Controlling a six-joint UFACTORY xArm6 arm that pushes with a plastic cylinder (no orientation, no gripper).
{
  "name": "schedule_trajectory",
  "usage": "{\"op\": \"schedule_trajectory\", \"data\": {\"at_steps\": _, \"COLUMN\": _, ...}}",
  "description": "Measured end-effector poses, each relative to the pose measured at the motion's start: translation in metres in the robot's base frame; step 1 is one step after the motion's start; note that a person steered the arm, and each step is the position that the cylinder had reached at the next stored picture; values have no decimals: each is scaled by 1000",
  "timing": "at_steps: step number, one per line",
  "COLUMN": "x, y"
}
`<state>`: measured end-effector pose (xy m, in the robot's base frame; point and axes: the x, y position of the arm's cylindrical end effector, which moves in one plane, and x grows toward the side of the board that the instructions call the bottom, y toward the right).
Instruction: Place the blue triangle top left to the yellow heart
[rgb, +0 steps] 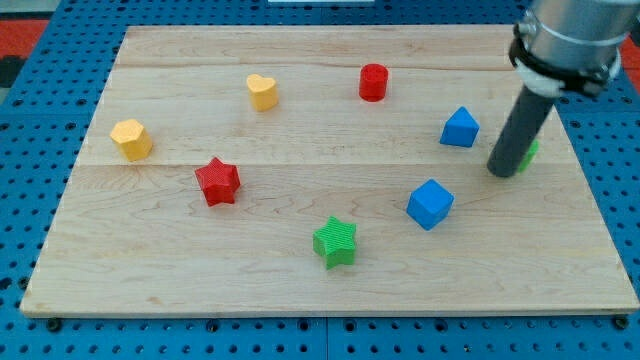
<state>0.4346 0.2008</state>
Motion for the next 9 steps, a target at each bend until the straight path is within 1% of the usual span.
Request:
{"op": "schedule_trajectory", "data": {"at_steps": 1, "x": -34, "y": -9}}
{"op": "schedule_trajectory", "data": {"at_steps": 2, "x": -61, "y": -38}}
{"op": "schedule_trajectory", "data": {"at_steps": 3, "x": -49, "y": -78}}
{"op": "schedule_trajectory", "data": {"at_steps": 6, "x": -7, "y": -112}}
{"op": "schedule_trajectory", "data": {"at_steps": 7, "x": 19, "y": -124}}
{"op": "schedule_trajectory", "data": {"at_steps": 8, "x": -14, "y": -206}}
{"op": "schedule_trajectory", "data": {"at_steps": 9, "x": -51, "y": -218}}
